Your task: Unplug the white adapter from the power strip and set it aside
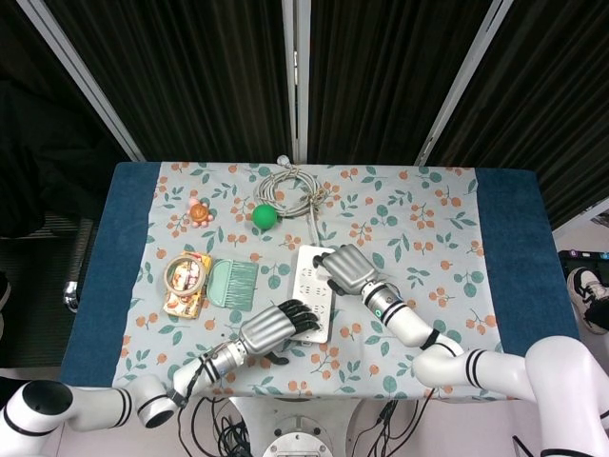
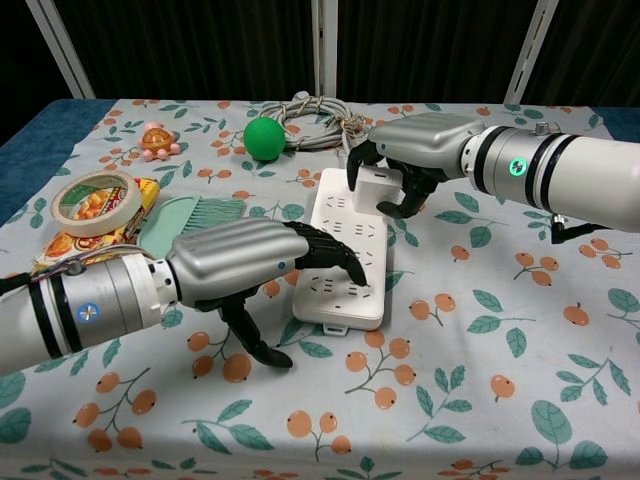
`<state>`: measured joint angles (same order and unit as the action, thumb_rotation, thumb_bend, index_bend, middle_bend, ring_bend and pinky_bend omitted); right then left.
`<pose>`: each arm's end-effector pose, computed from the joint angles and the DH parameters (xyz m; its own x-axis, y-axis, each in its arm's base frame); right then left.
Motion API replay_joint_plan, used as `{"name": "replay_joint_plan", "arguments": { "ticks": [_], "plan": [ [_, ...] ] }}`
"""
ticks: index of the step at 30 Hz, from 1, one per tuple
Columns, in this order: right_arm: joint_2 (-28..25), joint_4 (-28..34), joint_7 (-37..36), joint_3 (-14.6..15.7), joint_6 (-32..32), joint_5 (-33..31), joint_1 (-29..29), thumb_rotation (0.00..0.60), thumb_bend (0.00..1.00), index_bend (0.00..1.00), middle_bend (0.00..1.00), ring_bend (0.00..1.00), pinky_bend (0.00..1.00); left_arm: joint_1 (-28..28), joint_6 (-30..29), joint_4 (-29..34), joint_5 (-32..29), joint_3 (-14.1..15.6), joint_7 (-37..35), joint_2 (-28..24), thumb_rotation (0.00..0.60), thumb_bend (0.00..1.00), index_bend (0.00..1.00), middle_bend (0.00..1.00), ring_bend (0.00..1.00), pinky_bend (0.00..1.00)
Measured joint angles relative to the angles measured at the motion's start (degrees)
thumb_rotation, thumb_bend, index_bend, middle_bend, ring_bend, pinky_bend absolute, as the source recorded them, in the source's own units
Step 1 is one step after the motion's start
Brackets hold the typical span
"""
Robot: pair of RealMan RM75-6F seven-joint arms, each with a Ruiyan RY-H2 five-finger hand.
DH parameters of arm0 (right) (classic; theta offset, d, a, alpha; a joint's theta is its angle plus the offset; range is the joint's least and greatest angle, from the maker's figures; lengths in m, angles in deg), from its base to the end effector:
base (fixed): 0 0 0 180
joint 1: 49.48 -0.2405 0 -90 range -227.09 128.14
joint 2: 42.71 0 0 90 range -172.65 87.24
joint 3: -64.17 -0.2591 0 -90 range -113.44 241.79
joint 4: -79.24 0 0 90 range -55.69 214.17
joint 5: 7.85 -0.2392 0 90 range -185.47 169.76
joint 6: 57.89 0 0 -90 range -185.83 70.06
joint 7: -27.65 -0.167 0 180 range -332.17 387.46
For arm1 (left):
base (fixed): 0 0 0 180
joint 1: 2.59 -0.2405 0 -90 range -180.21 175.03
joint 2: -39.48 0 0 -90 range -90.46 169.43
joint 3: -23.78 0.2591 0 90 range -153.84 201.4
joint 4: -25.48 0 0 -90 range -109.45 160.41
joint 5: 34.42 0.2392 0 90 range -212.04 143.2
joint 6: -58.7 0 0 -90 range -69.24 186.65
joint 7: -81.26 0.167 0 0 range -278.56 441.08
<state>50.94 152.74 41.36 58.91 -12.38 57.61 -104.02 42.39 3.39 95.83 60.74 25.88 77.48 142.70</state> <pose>-0.1120 -0.3950 -0.1010 0.5802 -0.3093 0.7534 -0.7532 -0.5558 0.3518 -0.1071 0.2837 -0.1569 0.4821 0.3660 0.7960 0.6605 -0.7488 -0.0558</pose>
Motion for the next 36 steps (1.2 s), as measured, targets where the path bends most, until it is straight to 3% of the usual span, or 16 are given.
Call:
{"name": "replay_joint_plan", "arguments": {
  "ticks": [20,33,36],
  "plan": [
    [-1.5,-0.1,-2.8,-0.4,0.9,5.0,2.5,0.600,0.51,1.00,0.76,0.60,0.47,1.1,2.0,0.6,-2.3,-0.7,0.4,0.0,0.600,0.10,0.23,0.21,0.13,0.15],
    [-2.7,0.4,-6.2,-2.6,3.0,7.5,3.4,0.600,0.51,1.00,0.76,0.59,0.47,1.4,1.2,1.3,-2.4,-1.3,1.0,-0.4,0.600,0.10,0.23,0.21,0.13,0.16],
    [-4.3,1.4,-6.6,-2.9,3.5,6.9,4.2,0.600,0.51,0.95,0.75,0.59,0.47,1.2,-0.2,2.1,-2.1,-1.5,1.6,-1.2,0.600,0.10,0.23,0.21,0.13,0.16]
  ]
}}
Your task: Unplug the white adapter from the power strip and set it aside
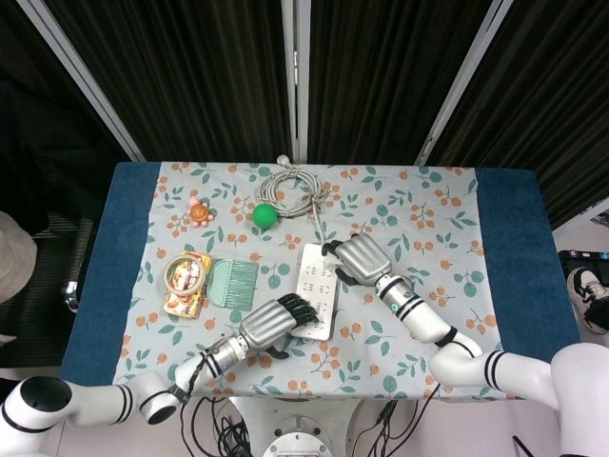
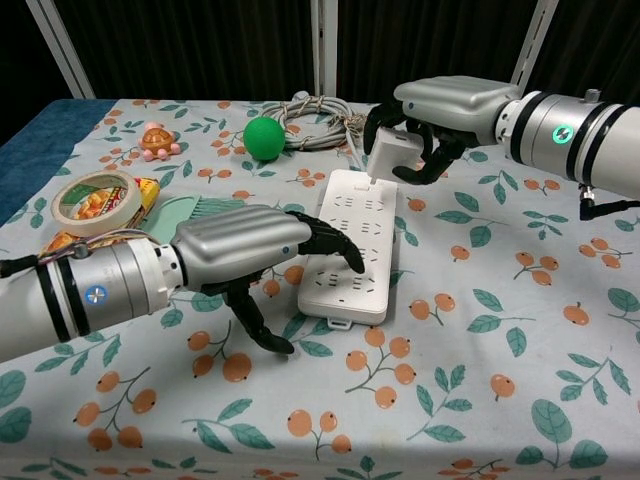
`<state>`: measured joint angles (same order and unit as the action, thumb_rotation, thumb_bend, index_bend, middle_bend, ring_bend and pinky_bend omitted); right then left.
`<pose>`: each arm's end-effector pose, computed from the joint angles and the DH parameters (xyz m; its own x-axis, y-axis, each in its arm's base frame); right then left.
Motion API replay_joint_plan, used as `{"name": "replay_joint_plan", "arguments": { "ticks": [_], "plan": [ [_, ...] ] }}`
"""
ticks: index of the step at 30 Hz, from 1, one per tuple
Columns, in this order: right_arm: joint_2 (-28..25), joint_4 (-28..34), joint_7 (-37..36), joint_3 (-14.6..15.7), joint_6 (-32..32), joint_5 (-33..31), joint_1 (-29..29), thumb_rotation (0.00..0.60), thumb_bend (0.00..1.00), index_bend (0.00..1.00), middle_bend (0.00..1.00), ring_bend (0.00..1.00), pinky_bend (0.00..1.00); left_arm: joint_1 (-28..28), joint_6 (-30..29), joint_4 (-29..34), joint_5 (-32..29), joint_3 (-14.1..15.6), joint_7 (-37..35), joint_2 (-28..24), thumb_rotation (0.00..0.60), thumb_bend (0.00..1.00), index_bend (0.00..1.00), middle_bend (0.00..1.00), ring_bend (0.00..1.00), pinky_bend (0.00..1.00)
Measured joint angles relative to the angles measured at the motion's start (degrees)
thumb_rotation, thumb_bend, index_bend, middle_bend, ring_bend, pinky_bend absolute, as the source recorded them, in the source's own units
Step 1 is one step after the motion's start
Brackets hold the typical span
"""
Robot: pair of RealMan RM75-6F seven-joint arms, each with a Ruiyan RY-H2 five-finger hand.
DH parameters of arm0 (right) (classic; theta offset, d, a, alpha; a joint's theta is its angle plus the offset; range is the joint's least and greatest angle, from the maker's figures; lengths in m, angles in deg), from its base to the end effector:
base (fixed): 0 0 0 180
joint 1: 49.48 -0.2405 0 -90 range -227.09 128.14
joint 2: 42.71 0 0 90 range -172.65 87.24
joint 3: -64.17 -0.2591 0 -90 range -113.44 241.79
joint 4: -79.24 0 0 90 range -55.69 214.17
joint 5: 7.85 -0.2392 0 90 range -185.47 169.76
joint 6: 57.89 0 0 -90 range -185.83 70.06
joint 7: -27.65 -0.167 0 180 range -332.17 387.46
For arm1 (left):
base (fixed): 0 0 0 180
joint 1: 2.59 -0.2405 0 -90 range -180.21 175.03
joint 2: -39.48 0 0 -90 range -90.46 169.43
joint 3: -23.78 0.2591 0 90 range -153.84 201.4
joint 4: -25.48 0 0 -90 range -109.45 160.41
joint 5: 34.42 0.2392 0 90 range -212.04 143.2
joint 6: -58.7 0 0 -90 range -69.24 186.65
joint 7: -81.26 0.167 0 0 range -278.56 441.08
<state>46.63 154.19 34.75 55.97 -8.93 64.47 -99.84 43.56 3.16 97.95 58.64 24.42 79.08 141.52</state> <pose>-0.1215 -0.4060 -0.0615 0.5008 -0.2506 0.8285 -0.7883 -0.5274 0.3170 -0.0958 0.2930 -0.1479 0.4651 0.3464 0.8147 0.6658 -0.7434 -0.0640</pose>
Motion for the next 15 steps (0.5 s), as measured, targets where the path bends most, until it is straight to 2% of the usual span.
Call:
{"name": "replay_joint_plan", "arguments": {
  "ticks": [2,4,8,10,13,15],
  "plan": [
    [-1.4,0.9,0.0,-0.1,-0.5,-1.4,0.4,0.600,0.48,0.86,0.72,0.55,0.45,-0.3,-1.3,1.0,0.3,-0.2,0.7,-0.8,0.600,0.10,0.23,0.21,0.13,0.16],
    [-3.2,2.1,0.5,-0.1,-1.8,-3.8,0.9,0.600,0.45,0.71,0.64,0.48,0.40,-0.6,-2.6,2.0,0.6,-0.5,1.4,-1.7,0.600,0.10,0.23,0.21,0.13,0.16],
    [-6.3,4.1,2.2,0.5,-5.7,-10.6,1.4,0.600,0.35,0.36,0.47,0.32,0.30,-1.9,-6.0,4.7,0.8,-1.1,3.6,-4.1,0.600,0.10,0.23,0.21,0.13,0.16],
    [-7.4,4.8,2.8,0.8,-8.1,-14.6,1.6,0.600,0.30,0.15,0.35,0.23,0.25,-3.0,-7.6,5.7,0.5,-1.3,4.7,-5.4,0.600,0.10,0.23,0.21,0.13,0.15],
    [-8.2,5.1,2.6,1.2,-10.9,-18.2,1.9,0.600,0.27,0.02,0.23,0.13,0.19,-5.2,-9.9,7.1,-1.1,-1.8,6.1,-7.5,0.600,0.10,0.23,0.21,0.13,0.15],
    [-8.0,4.6,2.0,1.3,-11.1,-18.3,2.3,0.600,0.26,0.00,0.17,0.07,0.15,-7.1,-11.5,8.2,-2.9,-2.1,6.7,-9.3,0.600,0.10,0.22,0.21,0.13,0.15]
  ]
}}
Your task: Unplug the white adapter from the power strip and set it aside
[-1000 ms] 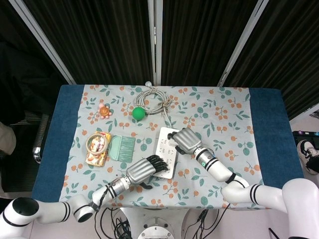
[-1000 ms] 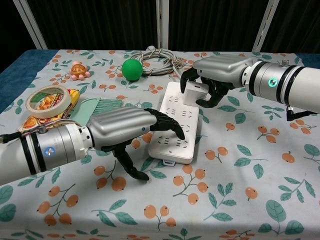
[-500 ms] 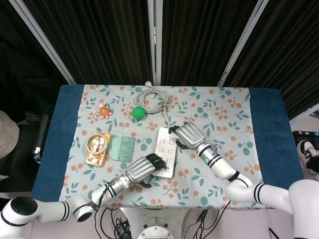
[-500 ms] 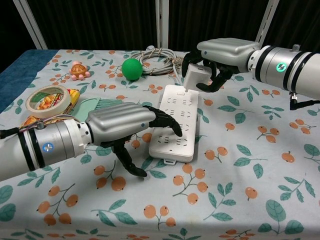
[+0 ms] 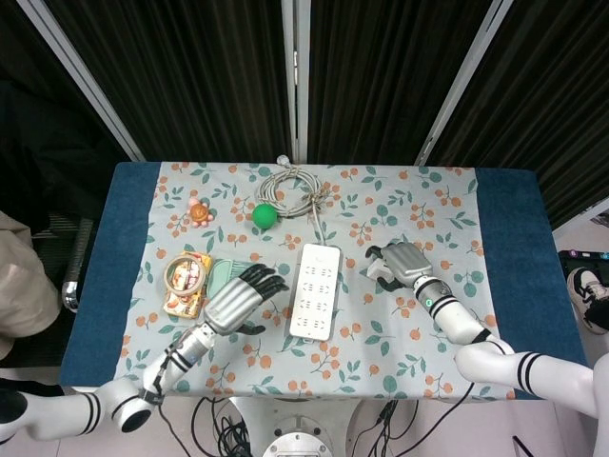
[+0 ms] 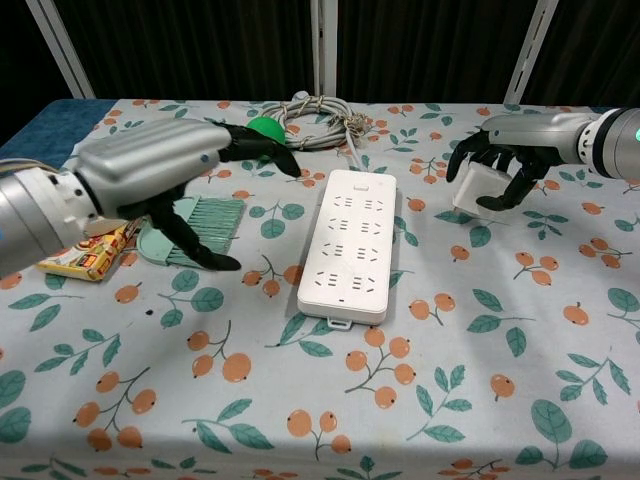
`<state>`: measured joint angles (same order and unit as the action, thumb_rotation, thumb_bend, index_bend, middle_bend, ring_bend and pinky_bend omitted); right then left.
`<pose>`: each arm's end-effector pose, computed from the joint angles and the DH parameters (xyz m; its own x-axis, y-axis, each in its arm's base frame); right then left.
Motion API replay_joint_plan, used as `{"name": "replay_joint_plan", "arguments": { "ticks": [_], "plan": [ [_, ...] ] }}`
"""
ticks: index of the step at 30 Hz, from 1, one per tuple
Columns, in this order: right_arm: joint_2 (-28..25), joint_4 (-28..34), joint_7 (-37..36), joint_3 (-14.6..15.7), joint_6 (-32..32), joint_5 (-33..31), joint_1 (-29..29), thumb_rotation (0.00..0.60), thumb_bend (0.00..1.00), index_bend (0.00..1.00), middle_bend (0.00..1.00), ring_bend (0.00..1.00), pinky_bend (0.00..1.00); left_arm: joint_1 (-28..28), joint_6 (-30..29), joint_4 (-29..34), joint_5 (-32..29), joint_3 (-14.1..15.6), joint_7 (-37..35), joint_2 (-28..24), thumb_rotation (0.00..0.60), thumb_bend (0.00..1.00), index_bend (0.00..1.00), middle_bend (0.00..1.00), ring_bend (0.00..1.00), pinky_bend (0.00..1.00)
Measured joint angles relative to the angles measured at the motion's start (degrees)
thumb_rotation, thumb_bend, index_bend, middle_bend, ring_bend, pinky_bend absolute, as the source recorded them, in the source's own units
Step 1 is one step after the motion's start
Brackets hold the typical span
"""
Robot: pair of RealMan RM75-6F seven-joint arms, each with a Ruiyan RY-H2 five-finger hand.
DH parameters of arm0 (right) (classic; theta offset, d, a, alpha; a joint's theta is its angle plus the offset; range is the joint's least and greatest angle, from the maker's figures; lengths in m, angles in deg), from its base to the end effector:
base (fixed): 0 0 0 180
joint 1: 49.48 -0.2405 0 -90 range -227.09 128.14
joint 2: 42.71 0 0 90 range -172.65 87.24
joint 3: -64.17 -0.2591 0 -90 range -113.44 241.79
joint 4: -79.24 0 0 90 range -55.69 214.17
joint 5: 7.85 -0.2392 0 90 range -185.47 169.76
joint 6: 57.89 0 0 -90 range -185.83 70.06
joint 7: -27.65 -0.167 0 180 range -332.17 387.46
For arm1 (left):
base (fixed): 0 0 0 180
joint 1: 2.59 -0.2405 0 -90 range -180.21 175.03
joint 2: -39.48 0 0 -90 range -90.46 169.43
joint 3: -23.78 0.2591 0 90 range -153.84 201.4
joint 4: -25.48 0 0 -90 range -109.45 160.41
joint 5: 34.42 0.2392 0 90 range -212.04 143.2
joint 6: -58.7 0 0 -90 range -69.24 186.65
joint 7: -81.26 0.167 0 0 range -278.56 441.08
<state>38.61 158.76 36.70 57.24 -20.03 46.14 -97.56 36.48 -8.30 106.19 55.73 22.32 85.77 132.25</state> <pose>-0.1962 -0.4057 -0.0387 0.4075 -0.5022 0.7627 -0.9125 -0.2571 0.3182 -0.1259 0.3100 -0.0705 0.3729 0.1692 0.9123 0.7453 -0.6403 -0.1859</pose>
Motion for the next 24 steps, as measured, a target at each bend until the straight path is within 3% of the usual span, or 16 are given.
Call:
{"name": "replay_joint_plan", "arguments": {
  "ticks": [5,11,17,24],
  "plan": [
    [0.2,-1.1,-0.6,0.2,1.7,1.8,0.8,0.600,0.25,0.00,0.06,0.00,0.07,-4.9,-3.6,2.6,-4.6,-0.6,2.1,-5.0,0.600,0.10,0.22,0.21,0.13,0.14],
    [-1.7,1.4,-1.2,0.3,6.6,4.5,3.3,0.600,0.25,0.00,0.08,0.00,0.07,-11.2,-8.8,4.9,-9.0,-0.7,5.3,-11.3,0.600,0.10,0.22,0.21,0.13,0.14],
    [-4.7,6.4,-0.8,2.4,21.0,9.9,10.6,0.600,0.25,0.00,0.12,0.00,0.07,-18.7,-15.4,7.6,-12.4,0.1,6.6,-16.7,0.600,0.10,0.22,0.21,0.13,0.14],
    [-9.9,11.2,-6.0,8.4,43.0,20.1,27.1,0.600,0.25,0.00,0.14,0.00,0.07,-26.5,-23.1,11.2,-14.3,1.1,8.1,-20.3,0.600,0.10,0.22,0.21,0.13,0.12]
  ]
}}
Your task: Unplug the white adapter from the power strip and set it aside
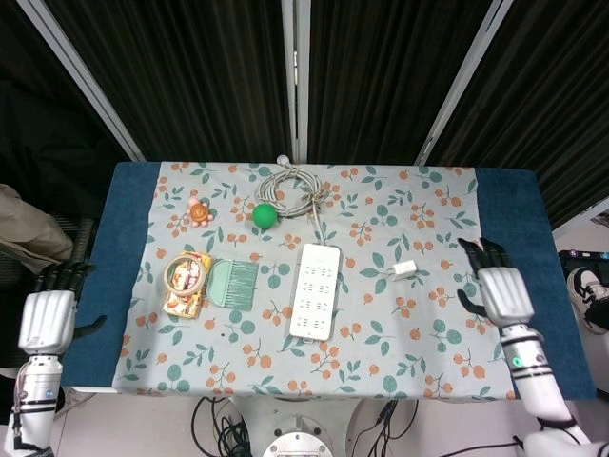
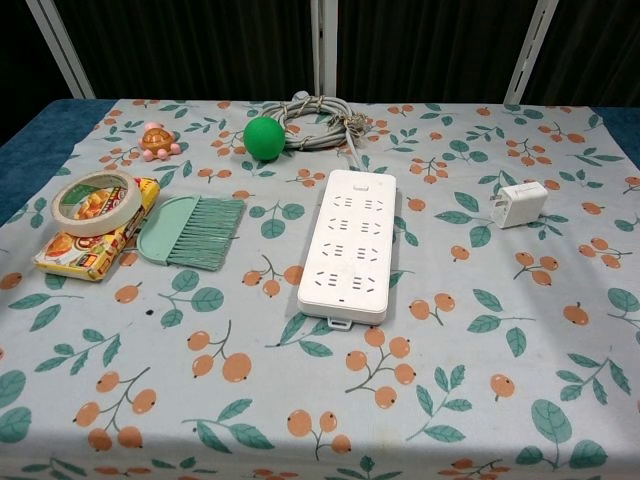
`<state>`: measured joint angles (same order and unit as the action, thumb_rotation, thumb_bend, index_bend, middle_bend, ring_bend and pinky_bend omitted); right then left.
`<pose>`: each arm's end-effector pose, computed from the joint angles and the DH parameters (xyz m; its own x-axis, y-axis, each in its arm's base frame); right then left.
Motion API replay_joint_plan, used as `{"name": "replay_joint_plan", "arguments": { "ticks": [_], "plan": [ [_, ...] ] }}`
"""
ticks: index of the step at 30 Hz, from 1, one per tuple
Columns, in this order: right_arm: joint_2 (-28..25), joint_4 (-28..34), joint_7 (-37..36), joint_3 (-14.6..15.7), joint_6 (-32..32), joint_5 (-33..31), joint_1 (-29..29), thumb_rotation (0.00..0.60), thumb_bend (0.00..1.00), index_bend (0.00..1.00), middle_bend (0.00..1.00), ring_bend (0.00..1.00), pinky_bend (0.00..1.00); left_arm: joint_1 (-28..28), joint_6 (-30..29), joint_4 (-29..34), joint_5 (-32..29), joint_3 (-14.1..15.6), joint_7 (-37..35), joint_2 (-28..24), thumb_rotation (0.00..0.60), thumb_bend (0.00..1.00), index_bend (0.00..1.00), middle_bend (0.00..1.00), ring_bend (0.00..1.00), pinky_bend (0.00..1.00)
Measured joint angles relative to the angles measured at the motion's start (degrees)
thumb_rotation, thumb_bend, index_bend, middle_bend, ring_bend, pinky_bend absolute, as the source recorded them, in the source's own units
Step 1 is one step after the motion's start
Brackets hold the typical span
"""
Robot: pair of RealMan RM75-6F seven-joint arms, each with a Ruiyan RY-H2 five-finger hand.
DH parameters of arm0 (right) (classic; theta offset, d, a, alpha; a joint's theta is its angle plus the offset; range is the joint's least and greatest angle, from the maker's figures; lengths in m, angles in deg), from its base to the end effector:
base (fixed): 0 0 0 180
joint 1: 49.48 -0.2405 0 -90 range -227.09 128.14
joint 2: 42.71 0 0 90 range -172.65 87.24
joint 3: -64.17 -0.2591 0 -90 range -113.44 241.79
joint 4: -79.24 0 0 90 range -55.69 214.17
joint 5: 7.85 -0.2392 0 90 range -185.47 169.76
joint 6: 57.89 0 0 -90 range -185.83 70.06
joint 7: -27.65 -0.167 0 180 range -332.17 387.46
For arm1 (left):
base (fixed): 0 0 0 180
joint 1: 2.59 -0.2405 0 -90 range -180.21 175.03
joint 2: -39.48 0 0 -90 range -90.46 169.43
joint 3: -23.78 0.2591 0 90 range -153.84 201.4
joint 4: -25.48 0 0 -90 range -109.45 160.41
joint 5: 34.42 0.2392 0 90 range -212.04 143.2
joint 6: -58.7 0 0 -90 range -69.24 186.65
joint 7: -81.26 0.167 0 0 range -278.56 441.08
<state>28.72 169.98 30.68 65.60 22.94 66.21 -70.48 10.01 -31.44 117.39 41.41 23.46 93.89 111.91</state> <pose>-0.2923 -0.2748 0.0802 0.3556 -0.0692 0.9321 -0.9335 -0.0744 0.3507 -0.3065 0.2358 0.1007 0.4669 -0.0575 0.8825 0.8842 0.0487 -0.4646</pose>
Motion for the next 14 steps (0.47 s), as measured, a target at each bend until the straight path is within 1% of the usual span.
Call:
{"name": "replay_joint_plan", "arguments": {
  "ticks": [3,6,8,11,14],
  "plan": [
    [-1.3,0.1,-4.9,2.5,6.6,4.1,6.6,0.600,0.26,0.00,0.14,0.00,0.07,-2.3,-2.6,0.8,0.4,0.5,1.2,-0.2,0.600,0.10,0.22,0.21,0.13,0.11],
    [-2.5,-0.3,-7.9,4.7,10.5,7.7,11.1,0.600,0.27,0.00,0.14,0.00,0.07,-3.6,-3.6,1.5,0.9,1.2,4.0,-0.1,0.600,0.10,0.22,0.21,0.12,0.08],
    [-3.3,-0.6,-8.7,5.4,11.9,9.3,12.6,0.600,0.27,0.00,0.14,0.00,0.07,-4.6,-4.2,2.3,1.3,1.8,6.3,-0.1,0.600,0.10,0.22,0.20,0.11,0.07],
    [-4.1,-0.9,-9.5,5.5,14.2,11.5,14.1,0.600,0.27,0.00,0.14,0.00,0.07,-6.2,-5.1,3.7,2.5,2.6,8.7,0.0,0.600,0.10,0.22,0.20,0.11,0.06],
    [-5.6,-0.9,-11.2,5.5,15.8,13.5,15.2,0.600,0.27,0.00,0.14,0.00,0.07,-7.3,-5.7,4.1,3.6,2.9,9.3,-0.1,0.600,0.10,0.22,0.20,0.11,0.06]
  ]
}}
